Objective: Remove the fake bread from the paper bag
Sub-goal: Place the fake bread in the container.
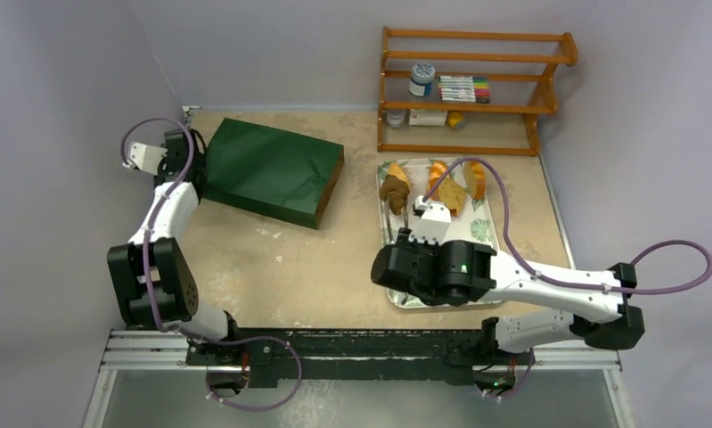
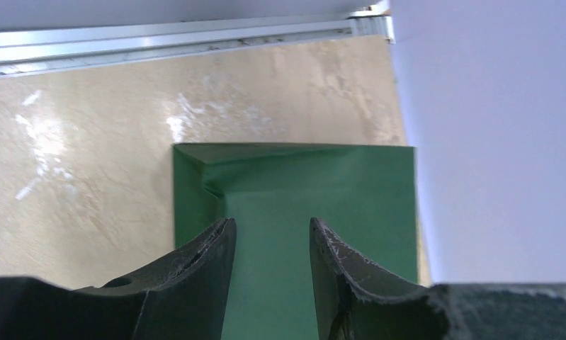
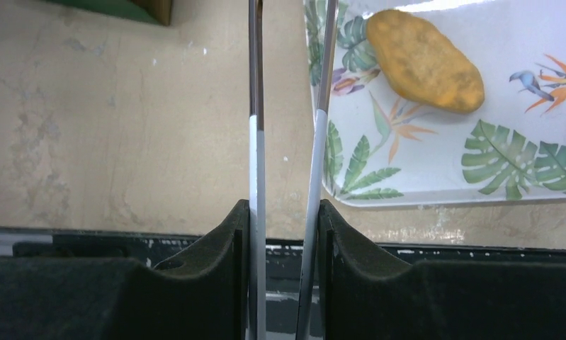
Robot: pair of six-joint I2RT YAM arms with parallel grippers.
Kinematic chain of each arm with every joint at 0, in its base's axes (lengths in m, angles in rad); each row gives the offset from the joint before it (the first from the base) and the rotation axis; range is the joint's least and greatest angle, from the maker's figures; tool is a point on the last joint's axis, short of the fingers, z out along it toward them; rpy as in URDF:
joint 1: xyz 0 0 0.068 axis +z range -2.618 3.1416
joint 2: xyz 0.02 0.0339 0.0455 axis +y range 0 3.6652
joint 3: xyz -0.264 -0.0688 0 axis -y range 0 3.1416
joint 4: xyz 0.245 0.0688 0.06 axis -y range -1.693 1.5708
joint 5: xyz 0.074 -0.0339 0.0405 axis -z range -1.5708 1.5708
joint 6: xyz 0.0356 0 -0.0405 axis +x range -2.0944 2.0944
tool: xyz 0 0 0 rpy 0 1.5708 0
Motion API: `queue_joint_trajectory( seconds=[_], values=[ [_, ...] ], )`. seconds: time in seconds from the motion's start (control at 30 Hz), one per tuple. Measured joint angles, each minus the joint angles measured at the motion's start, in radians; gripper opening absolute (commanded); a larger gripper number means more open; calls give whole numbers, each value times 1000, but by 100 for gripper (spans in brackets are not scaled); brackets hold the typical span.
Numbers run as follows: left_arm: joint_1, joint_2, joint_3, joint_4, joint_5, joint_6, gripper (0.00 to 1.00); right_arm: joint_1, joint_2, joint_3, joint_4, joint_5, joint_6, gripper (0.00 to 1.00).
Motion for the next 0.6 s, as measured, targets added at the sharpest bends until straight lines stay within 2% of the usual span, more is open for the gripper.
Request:
queue_joint_trajectory(
  seconds=[0.13, 0.37, 0.5, 0.6],
  values=[
    [-79, -67, 0, 0, -40, -16, 42, -127, 66, 68, 29, 5, -79, 1],
    [-312, -84, 52, -26, -100, -14, 41, -420, 265, 318, 212, 14, -410, 0],
    [-410, -84, 87, -45, -134, -4, 41, -519, 267, 323, 267, 11, -488, 0],
    [-463, -90, 99, -50, -148, 12, 41, -576, 197, 260, 264, 8, -484, 0]
  ],
)
